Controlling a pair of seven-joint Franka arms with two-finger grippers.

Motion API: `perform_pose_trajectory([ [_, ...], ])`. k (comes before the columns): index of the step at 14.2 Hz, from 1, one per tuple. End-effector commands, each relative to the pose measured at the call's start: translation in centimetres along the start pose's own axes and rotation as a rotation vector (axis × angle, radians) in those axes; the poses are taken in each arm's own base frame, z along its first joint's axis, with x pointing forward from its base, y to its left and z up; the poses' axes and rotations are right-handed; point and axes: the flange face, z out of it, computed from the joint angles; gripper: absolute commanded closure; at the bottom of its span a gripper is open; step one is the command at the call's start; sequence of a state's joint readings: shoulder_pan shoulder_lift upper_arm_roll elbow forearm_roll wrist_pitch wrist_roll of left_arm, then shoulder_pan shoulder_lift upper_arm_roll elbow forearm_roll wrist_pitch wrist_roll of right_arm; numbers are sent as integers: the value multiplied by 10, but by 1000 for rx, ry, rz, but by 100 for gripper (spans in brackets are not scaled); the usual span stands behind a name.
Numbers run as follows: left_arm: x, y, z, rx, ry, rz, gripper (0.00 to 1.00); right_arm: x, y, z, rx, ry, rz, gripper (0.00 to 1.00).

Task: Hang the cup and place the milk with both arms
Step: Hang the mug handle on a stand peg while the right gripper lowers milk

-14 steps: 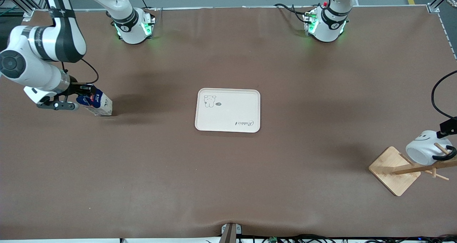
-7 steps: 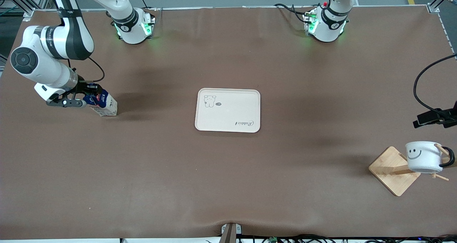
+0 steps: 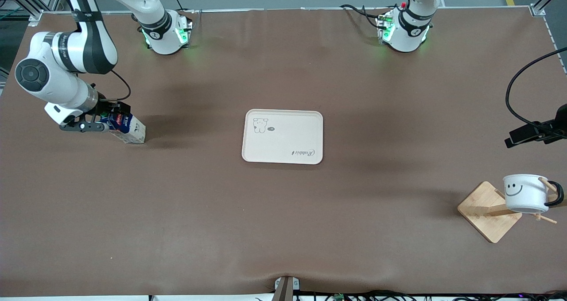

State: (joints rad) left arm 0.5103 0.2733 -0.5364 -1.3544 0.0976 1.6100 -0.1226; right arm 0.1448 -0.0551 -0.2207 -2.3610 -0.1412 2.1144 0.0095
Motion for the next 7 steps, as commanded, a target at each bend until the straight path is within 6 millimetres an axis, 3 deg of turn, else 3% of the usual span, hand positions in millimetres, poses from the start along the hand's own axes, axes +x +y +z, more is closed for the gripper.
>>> perform_pose_trajectory([
  [1,-12,1,-10,9,-22,-3,0,-9,3,-2,-9,13,-19,0],
  [5,-16,0,-8,20,-52,-2,0,-4,6,-19,-15,-7,-18,0],
  [7,-22,3,-22,27,-30,10,0,2,8,-27,-19,-3,-69,0],
])
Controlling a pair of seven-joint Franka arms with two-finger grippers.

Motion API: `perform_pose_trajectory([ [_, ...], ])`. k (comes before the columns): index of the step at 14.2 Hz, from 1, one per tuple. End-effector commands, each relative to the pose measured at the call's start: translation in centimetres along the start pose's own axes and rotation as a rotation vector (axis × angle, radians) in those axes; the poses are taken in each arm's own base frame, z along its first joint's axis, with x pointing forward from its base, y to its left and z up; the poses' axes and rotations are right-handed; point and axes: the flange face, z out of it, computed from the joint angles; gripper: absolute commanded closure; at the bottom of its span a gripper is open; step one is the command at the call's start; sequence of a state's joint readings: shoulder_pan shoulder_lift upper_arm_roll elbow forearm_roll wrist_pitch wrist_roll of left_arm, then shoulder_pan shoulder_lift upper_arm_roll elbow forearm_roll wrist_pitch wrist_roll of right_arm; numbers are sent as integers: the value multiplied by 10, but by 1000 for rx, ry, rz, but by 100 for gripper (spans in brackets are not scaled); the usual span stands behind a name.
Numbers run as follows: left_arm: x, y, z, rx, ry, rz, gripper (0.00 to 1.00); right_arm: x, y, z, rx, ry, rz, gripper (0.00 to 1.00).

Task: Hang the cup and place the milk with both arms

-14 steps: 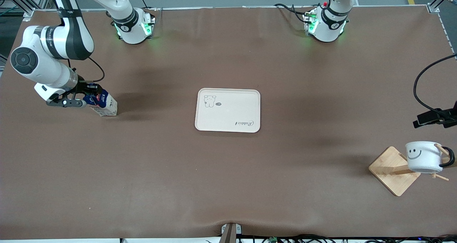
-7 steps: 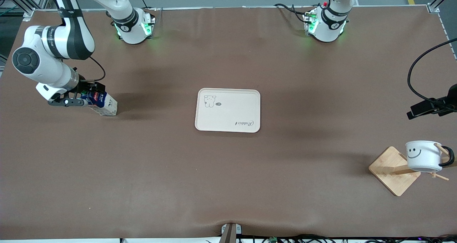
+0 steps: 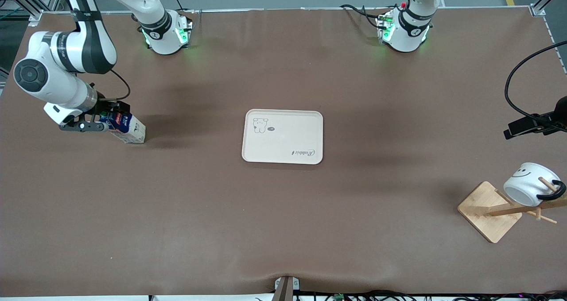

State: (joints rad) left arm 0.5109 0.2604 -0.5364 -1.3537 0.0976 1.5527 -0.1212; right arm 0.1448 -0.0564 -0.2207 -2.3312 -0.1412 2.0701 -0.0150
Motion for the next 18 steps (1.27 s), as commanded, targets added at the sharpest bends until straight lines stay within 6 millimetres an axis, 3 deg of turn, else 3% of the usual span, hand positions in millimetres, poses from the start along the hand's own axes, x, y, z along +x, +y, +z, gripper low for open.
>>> perform_pose_trajectory([
  [1,-17,15,-24,18,24,29,0,5,8,-28,-20,31,-54,0],
  [4,-38,20,-49,57,39,14,0,14,10,-92,-33,-2,-92,0],
  [8,-71,31,-68,60,14,28,0,43,-29,-218,-3,23,-127,0],
  [11,-88,18,-69,8,6,59,0,47,-38,-281,135,130,-132,0],
  [14,-104,19,-70,-4,23,64,0,42,-20,-301,161,156,-97,0],
  [18,-108,23,-72,-3,22,73,0,25,-14,-299,177,85,-92,0],
])
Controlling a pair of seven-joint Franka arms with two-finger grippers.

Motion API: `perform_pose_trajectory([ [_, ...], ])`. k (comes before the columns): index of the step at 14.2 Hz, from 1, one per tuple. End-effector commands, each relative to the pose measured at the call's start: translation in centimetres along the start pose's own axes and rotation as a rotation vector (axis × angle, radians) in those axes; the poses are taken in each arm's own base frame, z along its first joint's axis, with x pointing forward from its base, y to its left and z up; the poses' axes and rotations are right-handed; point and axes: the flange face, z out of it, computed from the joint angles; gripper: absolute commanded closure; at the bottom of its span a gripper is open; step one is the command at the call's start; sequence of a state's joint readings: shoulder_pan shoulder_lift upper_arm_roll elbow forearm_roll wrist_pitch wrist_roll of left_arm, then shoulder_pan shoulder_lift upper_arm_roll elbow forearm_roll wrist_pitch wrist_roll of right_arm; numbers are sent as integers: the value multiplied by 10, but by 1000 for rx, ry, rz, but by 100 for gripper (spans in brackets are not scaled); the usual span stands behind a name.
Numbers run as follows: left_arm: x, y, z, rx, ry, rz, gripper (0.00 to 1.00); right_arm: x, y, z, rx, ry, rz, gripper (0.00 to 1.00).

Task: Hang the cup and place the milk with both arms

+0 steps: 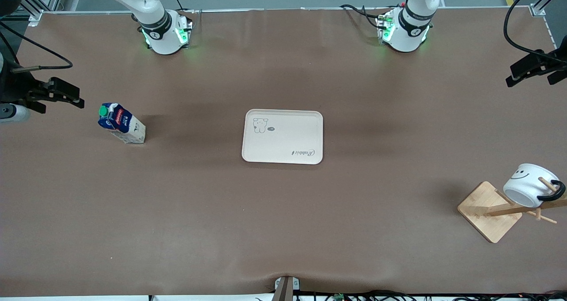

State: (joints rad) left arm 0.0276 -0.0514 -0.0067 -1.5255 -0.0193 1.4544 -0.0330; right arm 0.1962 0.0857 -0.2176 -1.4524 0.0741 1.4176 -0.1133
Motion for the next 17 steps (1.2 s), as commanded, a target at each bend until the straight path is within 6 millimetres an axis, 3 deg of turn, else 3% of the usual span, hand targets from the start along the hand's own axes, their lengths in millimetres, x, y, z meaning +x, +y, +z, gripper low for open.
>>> perform_pose_trajectory([
  [1,-8,3,-2,-17,15,16,0,-10,-5,-15,24,-3,-15,0],
  [5,-9,3,-1,-15,4,17,0,-13,-7,-17,25,-5,-19,0],
  [17,-10,23,4,-8,5,51,0,-48,-1,-5,44,-2,-16,0],
])
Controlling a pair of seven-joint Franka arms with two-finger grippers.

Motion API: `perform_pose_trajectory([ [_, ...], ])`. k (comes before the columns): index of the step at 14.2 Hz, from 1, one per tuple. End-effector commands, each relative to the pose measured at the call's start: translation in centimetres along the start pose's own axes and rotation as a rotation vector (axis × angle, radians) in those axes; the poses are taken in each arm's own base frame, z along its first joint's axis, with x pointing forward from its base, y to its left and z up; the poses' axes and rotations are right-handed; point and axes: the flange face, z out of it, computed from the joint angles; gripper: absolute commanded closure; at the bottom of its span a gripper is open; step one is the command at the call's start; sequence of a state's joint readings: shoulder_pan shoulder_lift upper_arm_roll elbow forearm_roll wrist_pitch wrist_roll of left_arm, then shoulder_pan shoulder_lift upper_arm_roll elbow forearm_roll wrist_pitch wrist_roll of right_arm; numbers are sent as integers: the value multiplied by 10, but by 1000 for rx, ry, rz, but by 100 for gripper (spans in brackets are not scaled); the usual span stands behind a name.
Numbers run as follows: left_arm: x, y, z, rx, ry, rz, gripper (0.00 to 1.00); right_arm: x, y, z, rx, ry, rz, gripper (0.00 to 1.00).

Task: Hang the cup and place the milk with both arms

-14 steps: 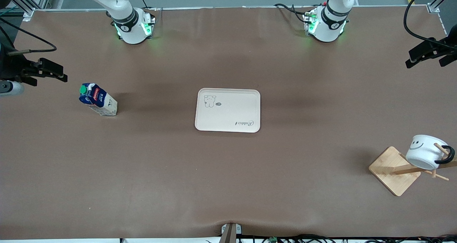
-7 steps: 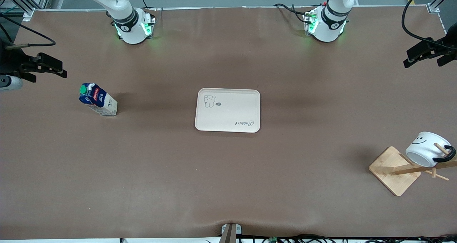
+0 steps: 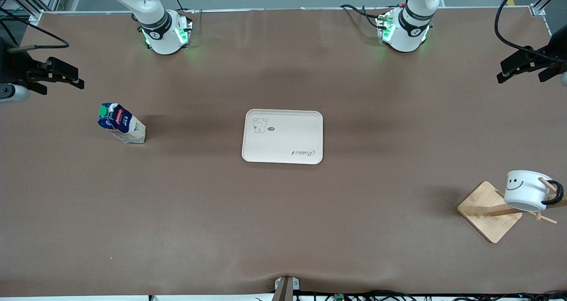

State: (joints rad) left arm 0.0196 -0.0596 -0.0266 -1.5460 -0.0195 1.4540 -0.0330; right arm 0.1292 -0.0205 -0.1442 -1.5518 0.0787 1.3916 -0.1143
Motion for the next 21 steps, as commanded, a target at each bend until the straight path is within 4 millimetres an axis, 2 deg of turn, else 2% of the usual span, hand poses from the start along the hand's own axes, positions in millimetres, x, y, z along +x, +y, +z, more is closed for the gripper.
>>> perform_pose_trajectory([
  [1,-7,12,-1,-1,17,32,0,-11,6,0,16,19,2,0],
  [3,-7,14,-2,2,18,36,0,-11,6,-1,11,20,1,0],
  [6,-9,29,-1,29,17,74,0,-9,6,-2,4,23,2,0],
  [10,-9,27,-1,42,20,115,0,-9,5,-2,0,22,4,0],
  [17,-10,37,-1,40,15,20,0,-10,5,-4,0,29,5,0],
  [21,-6,40,-1,42,16,26,0,-11,-7,-9,-10,35,-8,0],
])
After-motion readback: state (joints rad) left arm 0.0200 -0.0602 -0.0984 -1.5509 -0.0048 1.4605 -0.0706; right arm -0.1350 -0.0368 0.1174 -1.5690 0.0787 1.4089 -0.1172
